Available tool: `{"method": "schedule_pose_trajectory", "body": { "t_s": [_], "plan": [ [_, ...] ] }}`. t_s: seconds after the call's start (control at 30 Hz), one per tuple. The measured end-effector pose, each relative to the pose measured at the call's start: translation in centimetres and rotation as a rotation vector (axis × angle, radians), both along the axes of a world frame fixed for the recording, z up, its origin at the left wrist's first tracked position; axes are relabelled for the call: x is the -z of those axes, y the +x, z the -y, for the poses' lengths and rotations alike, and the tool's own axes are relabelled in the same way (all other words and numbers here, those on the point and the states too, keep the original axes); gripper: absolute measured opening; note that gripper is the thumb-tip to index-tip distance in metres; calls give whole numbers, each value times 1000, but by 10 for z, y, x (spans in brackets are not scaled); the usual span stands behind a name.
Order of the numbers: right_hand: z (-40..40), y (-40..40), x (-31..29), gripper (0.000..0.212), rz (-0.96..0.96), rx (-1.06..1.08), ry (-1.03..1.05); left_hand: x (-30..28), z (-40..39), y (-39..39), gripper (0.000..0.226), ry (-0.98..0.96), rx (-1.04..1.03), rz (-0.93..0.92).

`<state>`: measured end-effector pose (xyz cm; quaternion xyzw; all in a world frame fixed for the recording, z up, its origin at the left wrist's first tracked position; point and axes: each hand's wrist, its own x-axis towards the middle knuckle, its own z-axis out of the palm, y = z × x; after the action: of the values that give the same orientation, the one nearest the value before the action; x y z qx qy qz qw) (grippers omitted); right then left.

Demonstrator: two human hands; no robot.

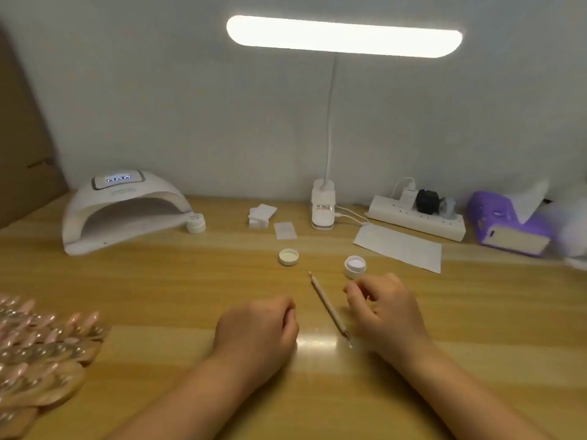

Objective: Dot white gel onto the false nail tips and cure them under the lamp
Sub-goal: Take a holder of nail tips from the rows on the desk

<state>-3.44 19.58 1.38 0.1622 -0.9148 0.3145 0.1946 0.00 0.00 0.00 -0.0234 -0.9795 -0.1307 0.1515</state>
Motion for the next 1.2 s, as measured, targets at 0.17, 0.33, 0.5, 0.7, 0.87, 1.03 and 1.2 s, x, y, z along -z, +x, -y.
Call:
{"method": "schedule_pose_trajectory", "body": {
  "t_s": [0.17, 0.33, 0.5, 0.7, 0.87, 1.03, 1.2],
  "plan": [
    [8, -1, 1, 26, 50, 109, 208, -1, -2, 8, 24, -1, 26, -46],
    [20, 1, -4, 44, 84, 179, 474, -5, -2, 8, 25, -19, 2, -36],
    [22, 11, -6, 36, 62, 173, 596, -4, -5, 6, 23, -21, 13, -40],
    [24, 18, -11, 33, 3, 163, 642, -5, -7, 9, 27, -99, 21, -24],
    [24, 20, -14, 29, -45, 181, 684, -10, -10, 7, 25, -125, 20, -13],
    [25, 19, -22, 20, 33, 195, 718, -18, -13, 11, 25, -151, 26, 68],
    [25, 13, -30, 13, 166, 143, 743, -60, -13, 22, 28, 26, 63, 181]
  ]
}}
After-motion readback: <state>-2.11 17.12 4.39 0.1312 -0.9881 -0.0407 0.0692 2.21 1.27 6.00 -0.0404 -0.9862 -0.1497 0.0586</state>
